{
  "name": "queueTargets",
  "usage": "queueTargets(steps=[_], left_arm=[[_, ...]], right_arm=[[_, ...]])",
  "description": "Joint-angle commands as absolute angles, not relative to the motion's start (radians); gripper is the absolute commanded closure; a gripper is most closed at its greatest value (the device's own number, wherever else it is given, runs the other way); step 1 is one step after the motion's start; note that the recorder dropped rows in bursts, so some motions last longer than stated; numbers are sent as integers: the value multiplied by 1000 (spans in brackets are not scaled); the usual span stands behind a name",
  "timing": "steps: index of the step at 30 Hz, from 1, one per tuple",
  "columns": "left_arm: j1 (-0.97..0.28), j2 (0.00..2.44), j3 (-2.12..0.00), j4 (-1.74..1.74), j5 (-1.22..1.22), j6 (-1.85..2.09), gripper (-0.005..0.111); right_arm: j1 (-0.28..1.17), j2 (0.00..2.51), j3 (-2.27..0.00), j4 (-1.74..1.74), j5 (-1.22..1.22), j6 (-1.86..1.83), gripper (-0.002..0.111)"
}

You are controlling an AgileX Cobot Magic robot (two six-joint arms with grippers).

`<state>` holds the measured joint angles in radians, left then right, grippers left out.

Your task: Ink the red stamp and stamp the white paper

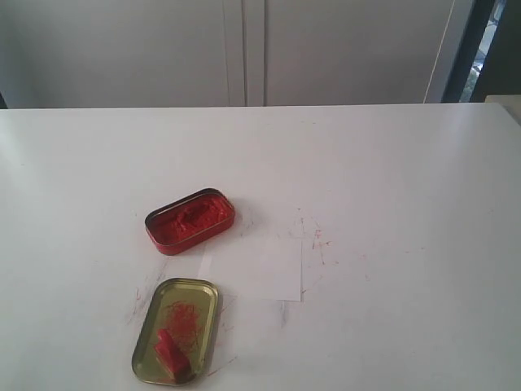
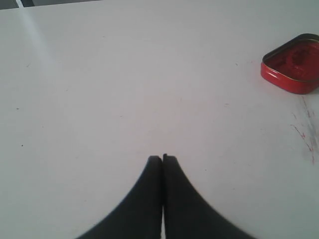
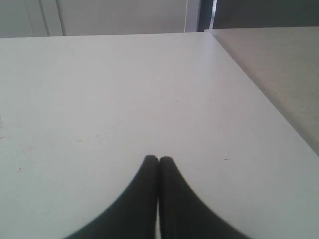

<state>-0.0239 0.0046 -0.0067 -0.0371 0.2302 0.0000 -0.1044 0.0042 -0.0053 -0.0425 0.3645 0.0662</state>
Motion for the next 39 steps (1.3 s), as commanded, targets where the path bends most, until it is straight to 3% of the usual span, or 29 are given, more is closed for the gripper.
queueTargets(steps=[1, 20, 32, 39], left_arm=[[-22, 0, 0, -44, 226, 0, 107], [-22, 0, 0, -44, 219, 0, 107], [-22, 0, 0, -44, -233, 0, 107], [-22, 0, 0, -44, -252, 0, 107]], right_arm=[[-100, 0, 0, -45, 350, 65, 108], [-100, 0, 0, -45, 350, 65, 108], [-100, 0, 0, -45, 350, 65, 108], [-100, 0, 0, -45, 350, 65, 108]])
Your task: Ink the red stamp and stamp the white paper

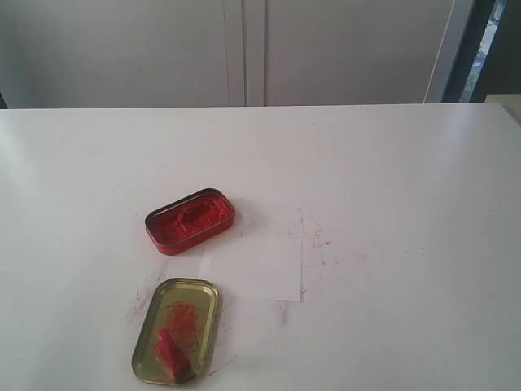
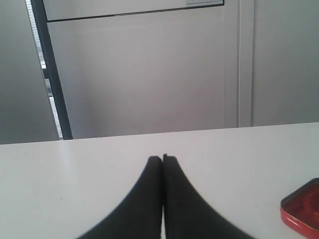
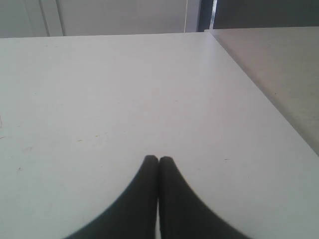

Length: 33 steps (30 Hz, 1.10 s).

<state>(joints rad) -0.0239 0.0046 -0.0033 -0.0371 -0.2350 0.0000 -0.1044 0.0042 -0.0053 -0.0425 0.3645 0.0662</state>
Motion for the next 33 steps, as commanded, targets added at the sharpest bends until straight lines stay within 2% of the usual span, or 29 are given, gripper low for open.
queueTargets(steps=[1, 33], left_arm=[[-22, 0, 0, -44, -252, 0, 107], [-22, 0, 0, -44, -290, 0, 107]], right_arm=[[-100, 0, 0, -45, 350, 65, 108], [-100, 0, 0, -45, 350, 65, 108]])
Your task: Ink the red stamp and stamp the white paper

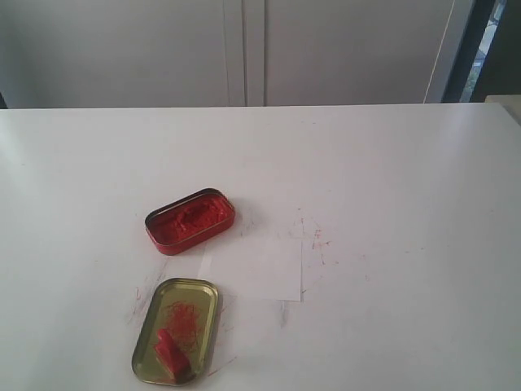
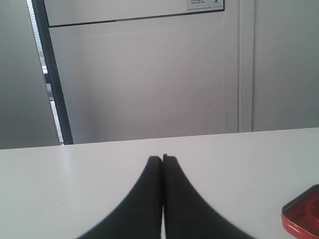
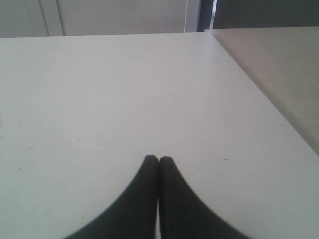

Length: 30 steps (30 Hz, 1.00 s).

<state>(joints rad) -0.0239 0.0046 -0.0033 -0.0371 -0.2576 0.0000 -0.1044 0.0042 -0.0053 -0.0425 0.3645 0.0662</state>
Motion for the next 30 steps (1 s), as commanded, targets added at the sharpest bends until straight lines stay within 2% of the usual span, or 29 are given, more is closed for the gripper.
queueTargets(steps=[1, 4, 13, 30], left_arm=[[-22, 0, 0, -44, -290, 0, 107], [-22, 0, -9, -44, -249, 0, 107], [-22, 47, -245, -44, 83, 0, 107], [-22, 373, -591, -44, 585, 112, 107]], right_arm=[[-100, 0, 0, -45, 350, 65, 108], [-100, 0, 0, -45, 350, 65, 108], [-100, 0, 0, -45, 350, 65, 108], [-100, 0, 0, -45, 350, 65, 108]])
